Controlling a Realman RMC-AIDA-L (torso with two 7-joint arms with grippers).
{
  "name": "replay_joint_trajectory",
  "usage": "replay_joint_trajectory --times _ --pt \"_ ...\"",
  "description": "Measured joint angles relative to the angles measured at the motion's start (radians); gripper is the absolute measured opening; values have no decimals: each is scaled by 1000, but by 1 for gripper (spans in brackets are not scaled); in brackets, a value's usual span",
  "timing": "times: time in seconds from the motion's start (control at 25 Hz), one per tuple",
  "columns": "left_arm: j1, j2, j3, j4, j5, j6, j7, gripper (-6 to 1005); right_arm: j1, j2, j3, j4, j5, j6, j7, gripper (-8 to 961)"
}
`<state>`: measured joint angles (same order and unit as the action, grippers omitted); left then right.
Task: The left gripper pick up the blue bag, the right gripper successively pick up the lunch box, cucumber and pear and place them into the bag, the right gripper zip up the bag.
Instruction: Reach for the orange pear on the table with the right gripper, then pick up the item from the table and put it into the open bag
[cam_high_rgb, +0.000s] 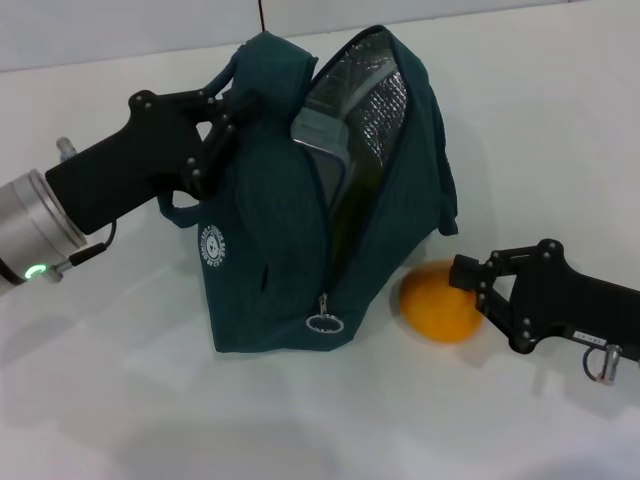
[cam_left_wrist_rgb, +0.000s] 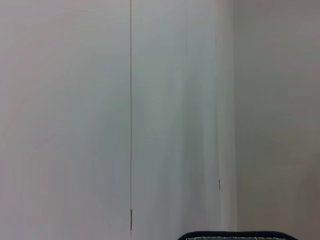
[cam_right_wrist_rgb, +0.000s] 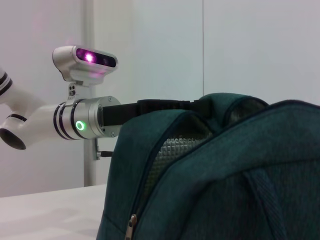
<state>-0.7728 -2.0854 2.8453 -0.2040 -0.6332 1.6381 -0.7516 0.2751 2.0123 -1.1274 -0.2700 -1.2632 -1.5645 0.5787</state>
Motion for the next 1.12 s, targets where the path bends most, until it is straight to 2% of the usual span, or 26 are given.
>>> replay_joint_trajectory --times 0.16,0.28,0.44,0.56,0.64,0.84,1.04,1.12 --pt "1 0 0 1 1 0 0 45 -9 -3 10 -7 5 -25 -8 37" --pt "2 1 0 1 1 0 0 45 -13 -11 27 -14 8 -99 -9 37" --pt "4 0 0 0 6 0 0 45 -13 -22 111 -15 10 -234 14 37" --pt "7 0 0 1 7 0 4 45 3 -35 169 -31 11 -330 128 37" --pt "8 -1 0 2 8 0 12 45 21 -37 191 -61 11 -372 200 36" --pt "12 -4 0 4 9 -11 24 45 124 -25 204 -170 11 -426 384 36" --pt "12 -4 0 17 12 -13 26 45 284 -23 204 -182 10 -403 518 36" --pt "12 -4 0 24 12 -19 34 45 326 -23 198 -183 5 -383 524 38"
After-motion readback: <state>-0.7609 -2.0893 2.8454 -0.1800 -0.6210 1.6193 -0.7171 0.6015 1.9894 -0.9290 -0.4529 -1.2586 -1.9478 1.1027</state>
